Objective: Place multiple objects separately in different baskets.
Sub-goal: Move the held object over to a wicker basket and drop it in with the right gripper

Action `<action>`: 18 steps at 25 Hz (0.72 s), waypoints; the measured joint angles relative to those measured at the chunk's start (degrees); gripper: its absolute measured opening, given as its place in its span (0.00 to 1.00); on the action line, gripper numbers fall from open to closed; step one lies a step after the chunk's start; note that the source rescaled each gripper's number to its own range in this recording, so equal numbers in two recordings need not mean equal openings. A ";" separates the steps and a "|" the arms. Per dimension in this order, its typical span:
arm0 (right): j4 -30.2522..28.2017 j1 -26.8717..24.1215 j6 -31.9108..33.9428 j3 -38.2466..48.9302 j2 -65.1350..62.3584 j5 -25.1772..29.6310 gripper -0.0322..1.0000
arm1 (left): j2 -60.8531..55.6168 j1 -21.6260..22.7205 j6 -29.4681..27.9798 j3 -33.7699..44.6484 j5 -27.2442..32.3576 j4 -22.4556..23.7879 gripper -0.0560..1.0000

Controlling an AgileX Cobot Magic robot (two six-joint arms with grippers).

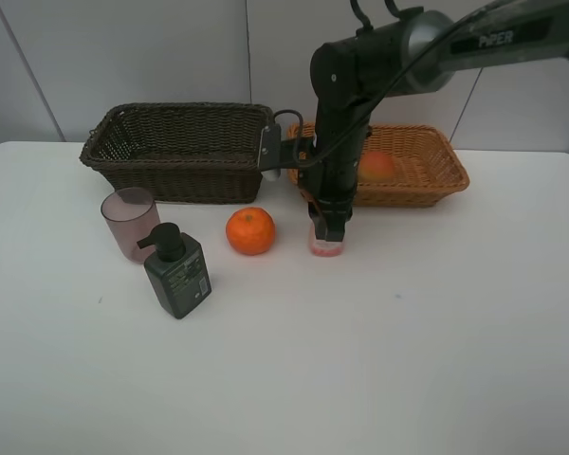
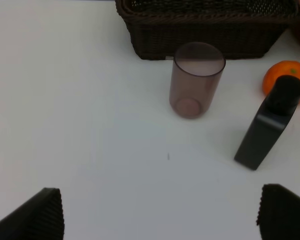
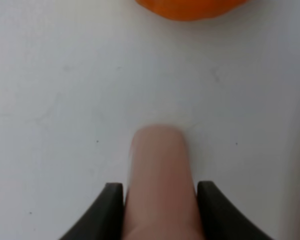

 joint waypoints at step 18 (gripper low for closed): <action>2.66 1.50 36.51 -24.46 -2.63 10.51 0.05 | 0.00 0.00 0.00 0.00 0.00 0.00 1.00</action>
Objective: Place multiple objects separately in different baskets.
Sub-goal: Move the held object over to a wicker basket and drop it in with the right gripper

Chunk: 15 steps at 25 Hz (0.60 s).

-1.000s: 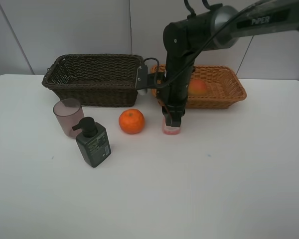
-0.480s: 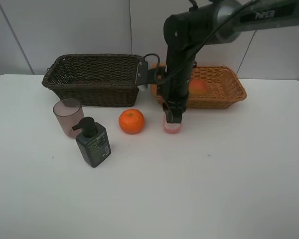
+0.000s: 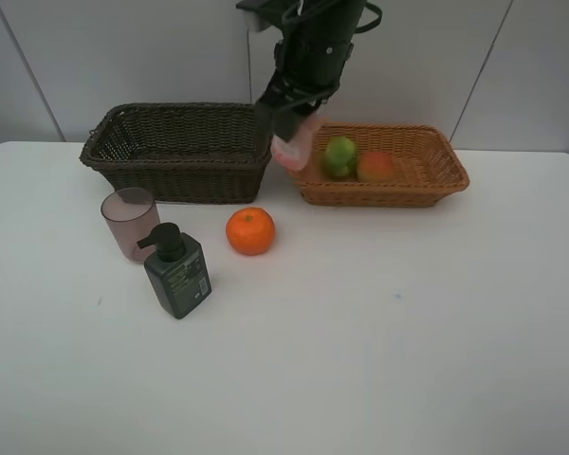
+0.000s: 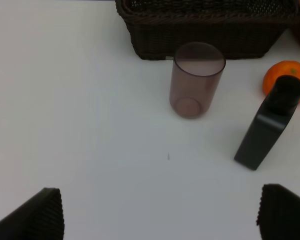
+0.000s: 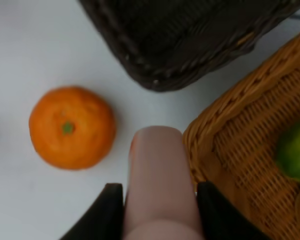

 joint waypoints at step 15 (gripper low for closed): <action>0.79 2.49 7.01 -8.12 7.58 -23.57 0.05 | 0.00 0.00 0.00 0.00 -0.05 0.00 1.00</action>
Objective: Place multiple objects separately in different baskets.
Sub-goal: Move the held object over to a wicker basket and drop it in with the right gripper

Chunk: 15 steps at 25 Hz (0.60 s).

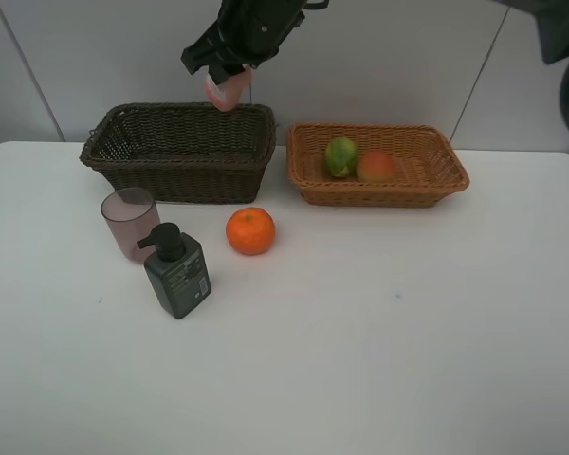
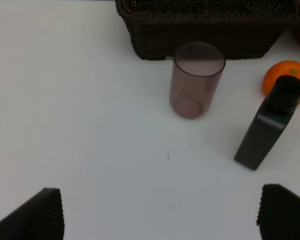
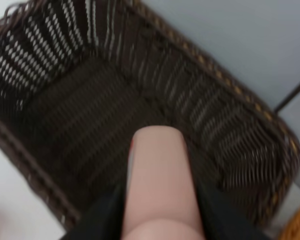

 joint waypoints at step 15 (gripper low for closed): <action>3.36 -1.58 0.04 0.00 12.02 -14.71 0.05 | 0.00 0.00 0.00 0.00 0.00 0.00 1.00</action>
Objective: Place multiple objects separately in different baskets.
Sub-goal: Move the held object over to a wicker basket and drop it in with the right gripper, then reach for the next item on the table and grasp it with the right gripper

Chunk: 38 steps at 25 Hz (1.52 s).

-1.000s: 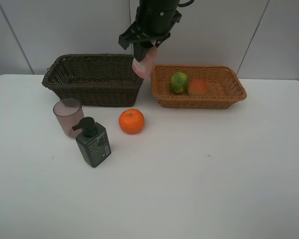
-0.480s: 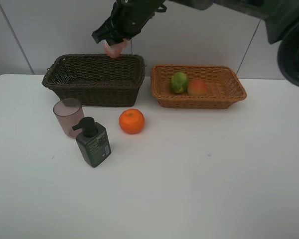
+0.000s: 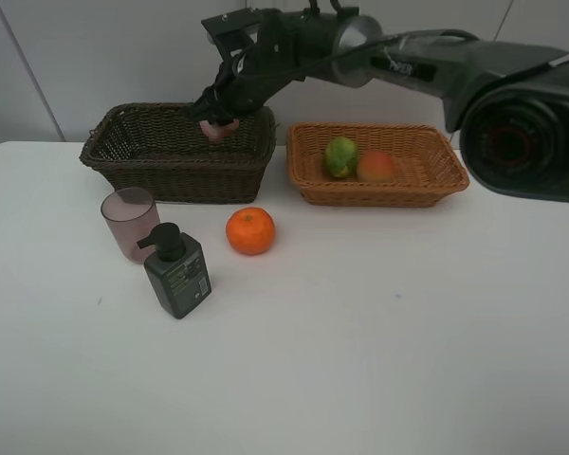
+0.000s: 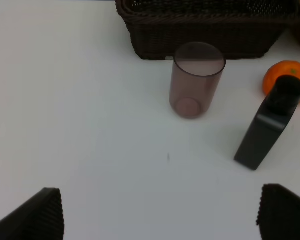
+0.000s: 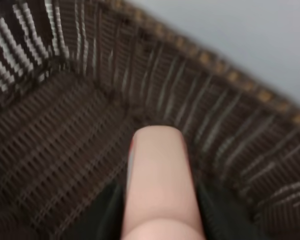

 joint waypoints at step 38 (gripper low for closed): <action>-1.91 0.17 -0.81 5.93 -14.68 29.68 0.85 | 0.00 0.00 0.00 0.00 0.00 0.00 1.00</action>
